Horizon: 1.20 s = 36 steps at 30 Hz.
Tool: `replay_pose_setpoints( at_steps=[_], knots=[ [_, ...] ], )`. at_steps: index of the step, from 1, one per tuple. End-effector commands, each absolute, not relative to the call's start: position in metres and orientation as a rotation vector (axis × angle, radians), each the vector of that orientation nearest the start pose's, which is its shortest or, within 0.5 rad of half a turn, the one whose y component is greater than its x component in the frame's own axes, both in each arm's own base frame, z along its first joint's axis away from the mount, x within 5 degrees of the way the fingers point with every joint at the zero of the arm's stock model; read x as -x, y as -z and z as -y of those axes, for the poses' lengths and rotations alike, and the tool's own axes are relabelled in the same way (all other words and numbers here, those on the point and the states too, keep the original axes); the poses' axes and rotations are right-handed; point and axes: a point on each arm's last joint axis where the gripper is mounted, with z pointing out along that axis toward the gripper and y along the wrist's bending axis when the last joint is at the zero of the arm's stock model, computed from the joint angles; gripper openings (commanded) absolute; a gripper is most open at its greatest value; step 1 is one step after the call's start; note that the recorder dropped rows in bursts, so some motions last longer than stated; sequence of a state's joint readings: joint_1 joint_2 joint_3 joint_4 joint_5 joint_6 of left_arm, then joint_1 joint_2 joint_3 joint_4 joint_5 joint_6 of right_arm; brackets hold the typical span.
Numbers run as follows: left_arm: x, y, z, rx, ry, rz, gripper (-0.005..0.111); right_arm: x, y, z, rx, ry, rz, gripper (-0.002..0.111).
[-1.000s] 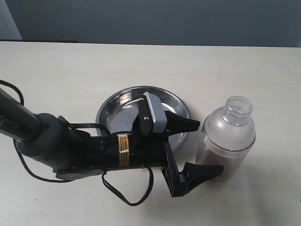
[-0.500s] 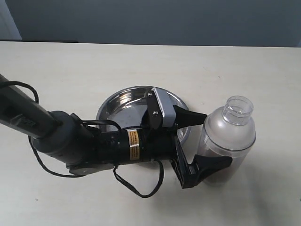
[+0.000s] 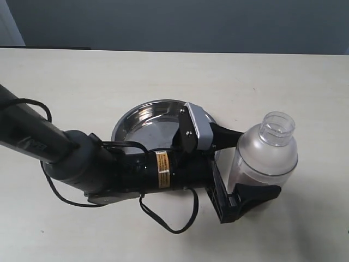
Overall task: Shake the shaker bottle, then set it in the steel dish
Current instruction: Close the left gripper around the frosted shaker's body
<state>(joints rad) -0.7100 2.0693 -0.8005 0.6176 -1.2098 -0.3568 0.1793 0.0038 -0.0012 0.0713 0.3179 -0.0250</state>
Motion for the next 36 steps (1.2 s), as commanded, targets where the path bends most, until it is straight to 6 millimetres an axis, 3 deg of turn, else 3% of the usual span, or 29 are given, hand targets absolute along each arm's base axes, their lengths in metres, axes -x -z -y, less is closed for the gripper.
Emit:
replay_pose_setpoints(
  at_steps=[1, 11, 24, 36],
  knots=[
    [-0.243, -0.123, 0.282, -0.918, 1.094, -1.432, 0.105, -0.053, -0.185, -0.011, 0.143, -0.172, -1.788, -0.001],
    [-0.25, -0.099, 0.284, -0.879, 1.081, -1.503, 0.105, -0.053, -0.185, -0.011, 0.143, -0.172, -1.788, -0.001],
    [-0.263, -0.115, 0.297, -0.869, 1.085, -1.42, 0.105, -0.053, -0.185, -0.011, 0.143, -0.172, -1.788, -0.001],
    [-0.257, -0.102, 0.314, -0.858, 1.102, -1.436, 0.105, -0.053, -0.185, -0.011, 0.143, -0.172, -1.788, -0.001]
  ],
)
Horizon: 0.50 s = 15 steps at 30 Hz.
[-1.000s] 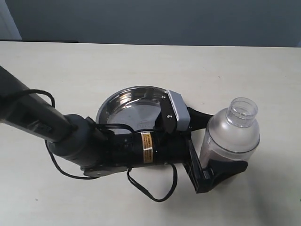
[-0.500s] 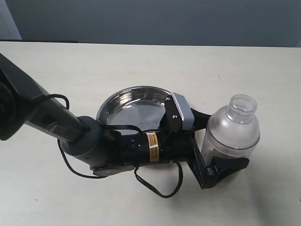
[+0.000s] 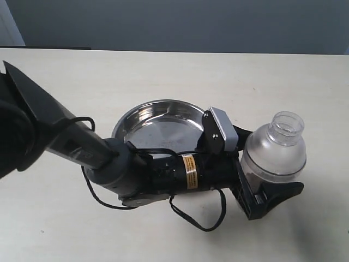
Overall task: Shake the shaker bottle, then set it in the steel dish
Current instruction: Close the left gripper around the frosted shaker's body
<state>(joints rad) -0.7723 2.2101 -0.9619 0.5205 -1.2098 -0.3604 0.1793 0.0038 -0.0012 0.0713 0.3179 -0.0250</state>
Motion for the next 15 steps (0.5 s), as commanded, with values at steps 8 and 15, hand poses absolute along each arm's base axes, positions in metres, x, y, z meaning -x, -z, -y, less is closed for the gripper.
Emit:
replay_pose_setpoints(
  at_steps=[8, 15],
  knots=[
    [-0.2628, -0.101, 0.3182, -0.848, 1.098, -1.423, 0.105, -0.0531, -0.1855, -0.0114, 0.143, -0.172, -1.788, -0.001],
    [-0.263, -0.101, 0.3181, -0.845, 1.097, -1.423, 0.102, -0.0531, -0.1855, -0.0114, 0.143, -0.172, -1.788, -0.001]
  ],
)
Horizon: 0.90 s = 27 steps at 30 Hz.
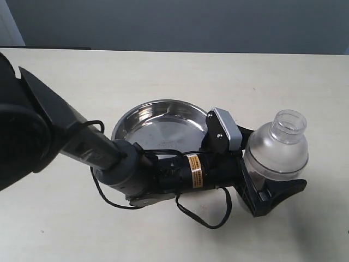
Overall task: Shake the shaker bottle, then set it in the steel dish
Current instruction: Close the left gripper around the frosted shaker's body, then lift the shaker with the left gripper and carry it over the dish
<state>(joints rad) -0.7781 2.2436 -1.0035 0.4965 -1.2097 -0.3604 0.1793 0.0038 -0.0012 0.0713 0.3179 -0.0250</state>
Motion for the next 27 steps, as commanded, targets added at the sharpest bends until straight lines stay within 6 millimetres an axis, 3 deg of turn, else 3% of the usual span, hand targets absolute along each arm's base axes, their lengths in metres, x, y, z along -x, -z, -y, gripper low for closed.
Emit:
replay_pose_setpoints(
  at_steps=[1, 4, 5, 8, 9, 16, 20, 23, 27],
  knots=[
    [-0.263, -0.101, 0.318, -0.845, 1.097, -1.423, 0.098, -0.053, -0.185, -0.011, 0.143, -0.172, -1.788, -0.001],
    [-0.263, -0.101, 0.318, -0.847, 1.098, -1.423, 0.079, -0.053, -0.185, -0.011, 0.143, -0.172, -1.788, -0.001],
    [-0.263, -0.101, 0.318, -0.849, 1.098, -1.422, 0.067, -0.053, -0.185, -0.011, 0.143, -0.172, -1.788, -0.001],
    [-0.262, -0.101, 0.319, -0.862, 1.102, -1.419, 0.014, -0.053, -0.185, -0.011, 0.143, -0.172, -1.788, -0.001],
    [-0.262, -0.101, 0.319, -0.866, 1.101, -1.416, 0.001, -0.053, -0.185, -0.011, 0.143, -0.172, -1.788, -0.001],
    [-0.262, -0.103, 0.318, -0.812, 1.162, -1.456, 0.0, -0.053, -0.185, -0.011, 0.143, -0.172, -1.788, -0.001],
    [-0.268, -0.145, 0.313, -0.815, 1.109, -1.352, 0.0, -0.053, -0.185, -0.011, 0.143, -0.172, -1.788, -0.001],
    [-0.276, -0.175, 0.303, -0.835, 1.015, -1.388, 0.0, -0.053, -0.185, -0.011, 0.143, -0.172, -1.788, -0.001],
    [-0.281, -0.227, 0.285, -0.784, 0.933, -1.263, 0.0, -0.053, -0.185, -0.011, 0.143, -0.172, -1.788, -0.001]
  ],
)
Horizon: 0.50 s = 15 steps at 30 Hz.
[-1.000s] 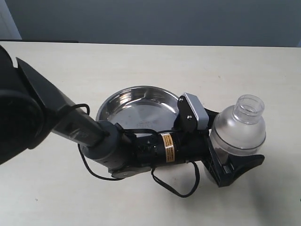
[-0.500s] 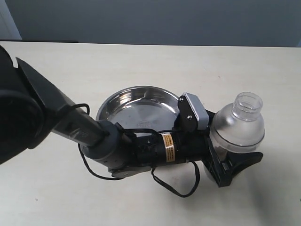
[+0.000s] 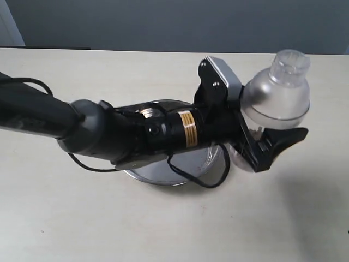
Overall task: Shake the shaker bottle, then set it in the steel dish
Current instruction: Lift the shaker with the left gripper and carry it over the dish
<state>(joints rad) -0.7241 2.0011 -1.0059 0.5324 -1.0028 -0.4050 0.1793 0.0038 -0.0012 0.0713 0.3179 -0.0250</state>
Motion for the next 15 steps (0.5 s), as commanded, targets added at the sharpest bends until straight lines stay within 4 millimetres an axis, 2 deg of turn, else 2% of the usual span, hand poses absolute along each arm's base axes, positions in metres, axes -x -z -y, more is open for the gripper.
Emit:
replay_pose_setpoints(
  at_steps=[1, 4, 6, 8, 10, 11, 12, 15],
  knots=[
    [-0.284, -0.238, 0.279, -0.775, 0.875, -1.247, 0.0, -0.053, -0.185, -0.011, 0.143, -0.172, -1.788, -0.001],
    [-0.293, -0.264, 0.258, -0.752, 0.683, -1.298, 0.0, -0.053, -0.185, -0.011, 0.143, -0.172, -1.788, -0.001],
    [-0.298, -0.264, 0.245, -0.77, 0.572, -1.42, 0.0, -0.053, -0.185, -0.011, 0.143, -0.172, -1.788, -0.001],
    [-0.3, -0.249, 0.235, -0.755, 0.549, -1.525, 0.0, -0.053, -0.185, -0.011, 0.143, -0.172, -1.788, -0.001],
    [-0.296, -0.219, 0.229, -0.684, 0.626, -1.605, 0.0, -0.053, -0.185, -0.011, 0.143, -0.172, -1.788, -0.001],
    [-0.291, -0.202, 0.226, -0.648, 0.696, -1.589, 0.0, -0.053, -0.185, -0.011, 0.143, -0.172, -1.788, -0.001],
    [-0.287, -0.206, 0.225, -0.642, 0.703, -1.489, 0.0, -0.053, -0.185, -0.011, 0.143, -0.172, -1.788, -0.001],
    [-0.282, -0.254, 0.215, -0.586, 0.635, -1.289, 0.0, -0.053, -0.185, -0.011, 0.143, -0.172, -1.788, -0.001]
  ],
)
